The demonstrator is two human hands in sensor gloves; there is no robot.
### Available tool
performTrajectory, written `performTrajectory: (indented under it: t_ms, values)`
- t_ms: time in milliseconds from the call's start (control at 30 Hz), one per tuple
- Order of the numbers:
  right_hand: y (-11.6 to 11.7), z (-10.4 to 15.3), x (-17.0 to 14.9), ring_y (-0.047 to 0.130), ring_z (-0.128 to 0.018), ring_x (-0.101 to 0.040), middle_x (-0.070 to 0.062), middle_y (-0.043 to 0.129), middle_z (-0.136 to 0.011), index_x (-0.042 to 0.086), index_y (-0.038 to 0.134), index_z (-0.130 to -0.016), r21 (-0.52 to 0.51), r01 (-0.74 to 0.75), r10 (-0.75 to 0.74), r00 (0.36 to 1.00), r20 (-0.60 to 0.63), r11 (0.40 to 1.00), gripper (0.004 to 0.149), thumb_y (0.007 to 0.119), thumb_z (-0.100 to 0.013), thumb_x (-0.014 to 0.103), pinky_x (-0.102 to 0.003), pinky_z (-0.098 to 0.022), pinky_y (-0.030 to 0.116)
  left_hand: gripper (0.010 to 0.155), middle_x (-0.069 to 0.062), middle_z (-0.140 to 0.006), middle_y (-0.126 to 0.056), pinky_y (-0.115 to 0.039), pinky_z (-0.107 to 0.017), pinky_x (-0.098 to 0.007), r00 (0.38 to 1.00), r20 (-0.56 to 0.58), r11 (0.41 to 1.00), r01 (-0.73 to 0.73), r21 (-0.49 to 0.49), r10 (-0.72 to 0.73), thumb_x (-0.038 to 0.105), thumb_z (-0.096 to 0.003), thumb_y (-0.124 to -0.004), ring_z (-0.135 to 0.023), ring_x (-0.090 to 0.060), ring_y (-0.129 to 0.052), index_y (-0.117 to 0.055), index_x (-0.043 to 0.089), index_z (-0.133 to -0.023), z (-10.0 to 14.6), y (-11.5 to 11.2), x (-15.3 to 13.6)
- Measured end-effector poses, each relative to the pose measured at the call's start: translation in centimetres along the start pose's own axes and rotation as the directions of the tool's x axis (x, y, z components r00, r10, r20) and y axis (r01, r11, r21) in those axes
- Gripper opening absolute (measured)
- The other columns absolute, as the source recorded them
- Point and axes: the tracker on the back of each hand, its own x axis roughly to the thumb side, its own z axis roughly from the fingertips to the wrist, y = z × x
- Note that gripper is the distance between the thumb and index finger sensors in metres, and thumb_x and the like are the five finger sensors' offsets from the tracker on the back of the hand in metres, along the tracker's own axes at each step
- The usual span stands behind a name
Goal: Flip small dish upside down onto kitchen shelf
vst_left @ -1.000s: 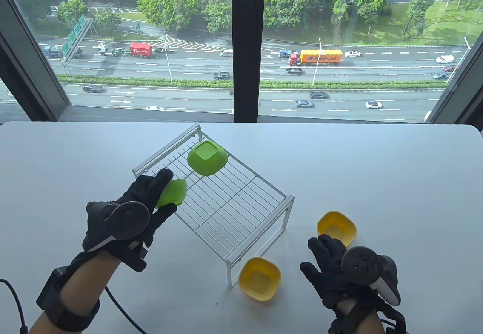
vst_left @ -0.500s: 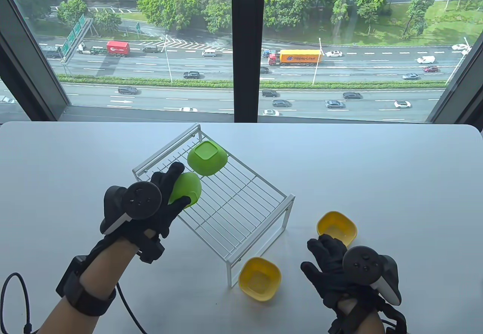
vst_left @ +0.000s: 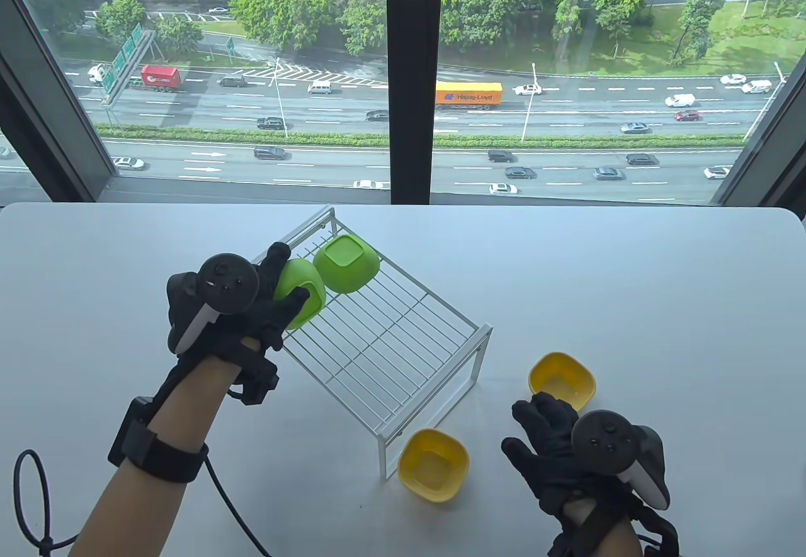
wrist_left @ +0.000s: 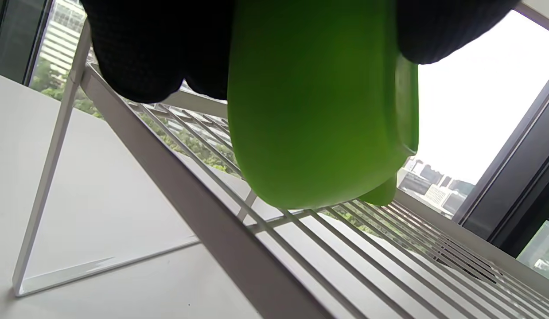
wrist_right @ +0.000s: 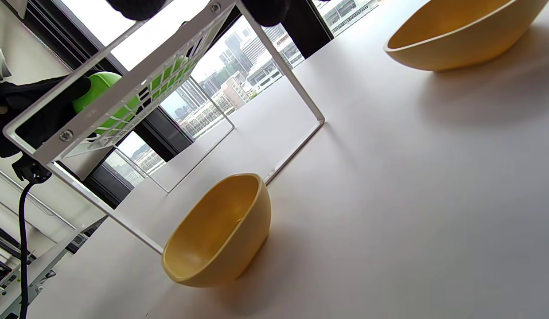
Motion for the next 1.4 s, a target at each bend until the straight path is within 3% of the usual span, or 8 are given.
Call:
performTrajectory:
  t_ms: [133, 333, 600, 733, 833, 933, 1233, 1400]
  values:
    - [0.0, 0.0, 0.1, 0.019, -0.102, -0.05, -0.021, 0.022, -0.116, 0.015, 0.043, -0.11, 0.003, 0.003, -0.003, 1.0, -0.002, 1.0, 0.078, 0.064, -0.051, 0.062, -0.072, -0.069, 0.024, 0.078, -0.018, -0.095, -0.086, -0.089, -0.053, -0.042, 0.996, -0.092, 0.993, -0.022, -0.115, 0.011, 0.061, -0.0445, -0.072, -0.068, -0.04, -0.094, -0.061, 0.02, -0.109, -0.9, -0.6, -0.6]
    - [-0.1, 0.0, 0.1, 0.019, -0.102, -0.05, -0.021, 0.022, -0.116, 0.015, 0.043, -0.11, 0.004, 0.008, -0.008, 1.0, -0.001, 1.0, 0.078, 0.064, -0.051, 0.062, -0.072, -0.069, 0.024, 0.073, -0.029, -0.091, -0.093, -0.09, -0.052, -0.033, 0.994, -0.103, 0.997, 0.023, -0.08, -0.031, 0.059, -0.0453, -0.07, -0.056, -0.062, -0.093, -0.072, 0.018, -0.105, -1.1, -1.4, -0.9]
    - [-0.1, 0.0, 0.1, 0.019, -0.102, -0.05, -0.021, 0.022, -0.116, 0.015, 0.043, -0.11, 0.01, 0.012, -0.012, 1.0, -0.001, 1.0, 0.078, 0.064, -0.051, 0.062, -0.072, -0.069, 0.024, 0.068, -0.019, -0.096, -0.093, -0.086, -0.053, -0.04, 0.963, -0.144, 0.971, 0.216, -0.099, -0.229, 0.057, -0.0468, -0.067, -0.076, -0.044, -0.086, -0.077, 0.022, -0.103, -1.2, -1.5, 0.9]
    - [-0.1, 0.0, 0.1, 0.019, -0.102, -0.05, -0.021, 0.023, -0.116, 0.015, 0.043, -0.11, 0.013, 0.015, -0.015, 1.0, 0.003, 1.0, 0.078, 0.064, -0.051, 0.062, -0.072, -0.069, 0.024, 0.065, -0.01, -0.096, -0.089, -0.085, -0.054, -0.042, 0.935, -0.105, 0.94, 0.342, 0.003, -0.339, 0.056, -0.0458, -0.069, -0.074, -0.036, -0.088, -0.075, 0.025, -0.102, -0.8, -1.9, 1.7]
    - [-0.1, 0.1, 0.2, 0.021, -0.102, -0.05, -0.02, 0.027, -0.116, 0.015, 0.044, -0.109, 0.008, 0.001, -0.001, 1.0, 0.026, 1.0, 0.078, 0.063, -0.051, 0.063, -0.072, -0.069, 0.025, 0.066, -0.007, -0.104, -0.078, -0.08, -0.061, -0.052, 0.933, 0.013, 0.926, 0.355, 0.13, -0.36, 0.058, -0.0453, -0.068, -0.084, -0.033, -0.083, -0.07, 0.028, -0.104, 0.7, -1.4, 1.9]
    - [-0.1, 0.1, 0.3, 0.022, -0.102, -0.05, -0.02, 0.027, -0.116, 0.016, 0.044, -0.109, 0.013, -0.003, 0.002, 0.999, 0.033, 1.0, 0.078, 0.063, -0.051, 0.063, -0.071, -0.069, 0.025, 0.066, -0.008, -0.108, -0.074, -0.075, -0.066, -0.057, 0.936, 0.12, 0.934, 0.306, 0.185, -0.33, 0.058, -0.0458, -0.067, -0.089, -0.035, -0.08, -0.07, 0.028, -0.105, 3.1, -0.6, 1.4]
    - [0.2, 0.1, 0.5, 0.027, -0.101, -0.05, -0.021, 0.029, -0.115, 0.015, 0.045, -0.109, 0.035, -0.019, 0.018, 0.999, 0.039, 0.999, 0.078, 0.064, -0.051, 0.063, -0.067, -0.072, 0.038, 0.071, -0.011, -0.118, -0.058, -0.064, -0.073, -0.064, 0.947, 0.211, 0.969, 0.222, 0.108, -0.241, 0.059, -0.0462, -0.065, -0.1, -0.039, -0.068, -0.057, 0.03, -0.111, 10.4, 0.1, -3.5]
    - [0.5, -0.2, 0.5, 0.028, -0.101, -0.05, -0.021, 0.03, -0.115, 0.014, 0.046, -0.109, 0.046, -0.03, 0.029, 0.999, 0.022, 0.998, 0.077, 0.065, -0.051, 0.062, -0.065, -0.072, 0.04, 0.071, -0.01, -0.119, -0.056, -0.06, -0.075, -0.066, 0.958, 0.175, 0.973, 0.216, 0.087, -0.228, 0.059, -0.0461, -0.066, -0.103, -0.04, -0.064, -0.058, 0.03, -0.111, 12.2, 0.3, -6.5]
